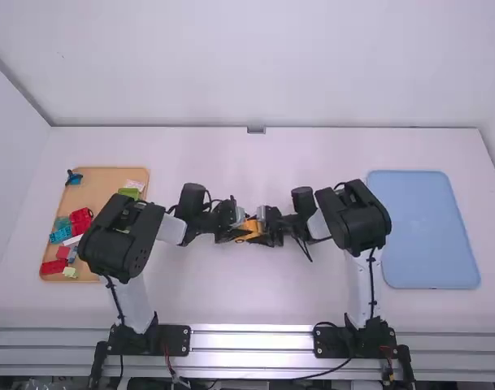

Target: Assemble lego blocks to make yellow taxi

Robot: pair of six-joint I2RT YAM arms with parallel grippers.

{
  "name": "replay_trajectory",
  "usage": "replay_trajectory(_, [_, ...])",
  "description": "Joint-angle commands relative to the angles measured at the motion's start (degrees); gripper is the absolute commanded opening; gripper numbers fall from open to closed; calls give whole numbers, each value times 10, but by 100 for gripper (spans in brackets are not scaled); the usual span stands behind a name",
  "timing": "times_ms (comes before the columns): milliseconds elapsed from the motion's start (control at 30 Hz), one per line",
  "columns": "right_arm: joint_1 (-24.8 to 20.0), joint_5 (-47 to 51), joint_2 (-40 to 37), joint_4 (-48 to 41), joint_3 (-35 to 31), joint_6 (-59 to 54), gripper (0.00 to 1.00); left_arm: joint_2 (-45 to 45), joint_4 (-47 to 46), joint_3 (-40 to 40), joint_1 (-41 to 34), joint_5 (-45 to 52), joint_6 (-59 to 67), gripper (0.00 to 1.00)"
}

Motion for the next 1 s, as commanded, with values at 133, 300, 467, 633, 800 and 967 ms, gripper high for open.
replay_trajectory(133, [6,-2,10,-2,2,-10,56,-12,19,2,36,65,-4,55])
replay_trajectory(300, [-8,-2,10,5,2,-9,58,-32,9,2,105,160,-4,99])
replay_trajectory(467, [-28,-4,7,23,2,-9,48,-40,32,2,196,217,-93,99])
replay_trajectory(633, [-57,-4,-16,13,2,-9,48,-40,12,2,252,178,-188,99])
replay_trajectory(800, [-96,2,-59,-2,-3,-9,48,-40,-8,-8,261,132,-188,99])
replay_trajectory(967, [-173,99,-138,-3,-38,-9,49,-40,7,-31,257,69,-188,99])
